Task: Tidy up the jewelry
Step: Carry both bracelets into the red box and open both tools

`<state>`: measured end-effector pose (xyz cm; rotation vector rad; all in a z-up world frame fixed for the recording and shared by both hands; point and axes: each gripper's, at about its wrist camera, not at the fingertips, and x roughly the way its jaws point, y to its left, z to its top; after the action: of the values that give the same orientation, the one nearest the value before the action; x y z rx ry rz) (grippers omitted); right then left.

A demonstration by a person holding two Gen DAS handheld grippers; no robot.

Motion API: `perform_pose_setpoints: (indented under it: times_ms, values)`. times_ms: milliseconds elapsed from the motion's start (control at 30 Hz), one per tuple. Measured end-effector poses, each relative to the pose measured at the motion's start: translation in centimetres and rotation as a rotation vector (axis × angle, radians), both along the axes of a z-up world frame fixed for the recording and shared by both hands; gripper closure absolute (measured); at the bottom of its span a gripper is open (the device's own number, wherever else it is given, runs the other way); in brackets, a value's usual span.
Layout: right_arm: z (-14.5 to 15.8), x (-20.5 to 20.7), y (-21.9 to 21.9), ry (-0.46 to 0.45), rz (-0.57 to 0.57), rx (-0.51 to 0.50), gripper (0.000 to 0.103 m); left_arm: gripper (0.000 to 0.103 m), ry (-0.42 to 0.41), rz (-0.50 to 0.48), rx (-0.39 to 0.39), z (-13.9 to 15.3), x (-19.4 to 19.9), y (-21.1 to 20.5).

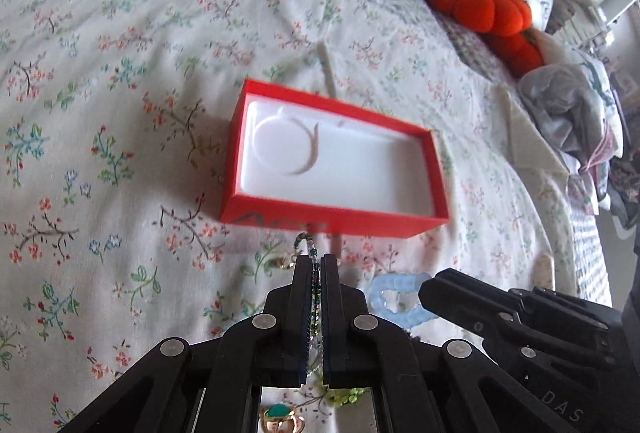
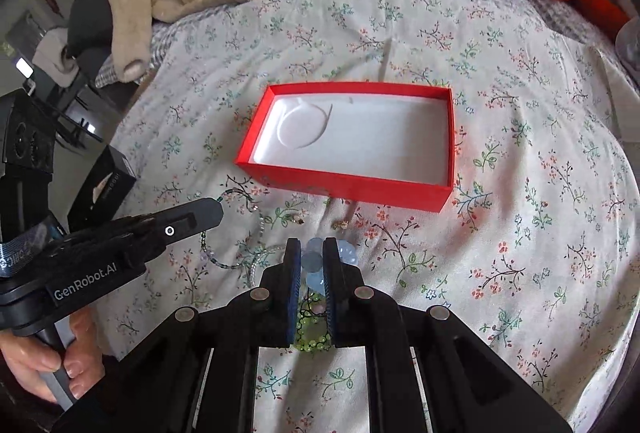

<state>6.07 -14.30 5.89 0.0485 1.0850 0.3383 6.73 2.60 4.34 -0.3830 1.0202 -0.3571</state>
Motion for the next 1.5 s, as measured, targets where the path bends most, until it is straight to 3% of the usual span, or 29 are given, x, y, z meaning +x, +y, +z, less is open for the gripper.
perform_pose_setpoints:
  times_ms: [400,567,767,1067,1500]
  values:
    - [4.5,2.2,-2.0,-0.095,-0.118,0.15,0.091,0.103,-0.118,-0.01,-0.094,2.1,2.4,-1.4]
    - [4.2,3.9,-3.0,-0.125,-0.186,0.132,0.091,0.103,-0.126,-0.009,-0.13,0.6,4.3,-1.7]
    - [3.2,5.5,-3.6,-0.127,-0.17,0.228,0.091,0.103,-0.127,-0.025,-0.195,-0.4,5.7,-1.5]
    - [0.7,7.0,-4.8,-0.098,-0.222,0.149,0.091,0.103,-0.102,0.052,0.026,-2.2,6.5,-1.2]
    - [-0.5,7.8,-5.7,-0.134,-0.241,0.061,0.091,0.103,-0.147,0.078,0.117,-3.0,6.5,-1.9]
